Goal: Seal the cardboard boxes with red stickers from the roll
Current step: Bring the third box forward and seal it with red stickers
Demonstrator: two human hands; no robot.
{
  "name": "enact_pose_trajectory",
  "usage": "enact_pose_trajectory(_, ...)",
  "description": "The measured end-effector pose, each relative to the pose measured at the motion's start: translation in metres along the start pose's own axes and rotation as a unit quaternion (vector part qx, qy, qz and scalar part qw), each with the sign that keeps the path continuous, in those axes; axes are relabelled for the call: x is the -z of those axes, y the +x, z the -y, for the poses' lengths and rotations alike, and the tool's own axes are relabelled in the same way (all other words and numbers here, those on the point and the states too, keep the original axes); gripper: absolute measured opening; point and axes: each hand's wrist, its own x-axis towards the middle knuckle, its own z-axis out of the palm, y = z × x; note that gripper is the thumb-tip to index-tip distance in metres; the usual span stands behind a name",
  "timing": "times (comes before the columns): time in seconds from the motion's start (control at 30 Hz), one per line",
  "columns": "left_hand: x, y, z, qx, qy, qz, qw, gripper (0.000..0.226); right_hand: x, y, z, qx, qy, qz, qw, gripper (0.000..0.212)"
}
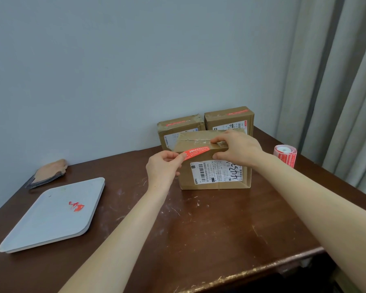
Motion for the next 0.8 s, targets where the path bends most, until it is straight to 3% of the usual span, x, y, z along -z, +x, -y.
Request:
enact_pose_trajectory(0.43,0.001,0.008,0.0,-0.044,0.04,0.01,0.998,0.007,0.0,0.0,0.0,-0.002,-0.003,0.002,1.0,0.05)
enact_pose_trajectory(0.8,0.011,0.021,-0.007,0.035,-0.007,0.094,0.995,0.006,0.0,-0.001,0.0,-0.002,0.0,0.004,1.0,0.05)
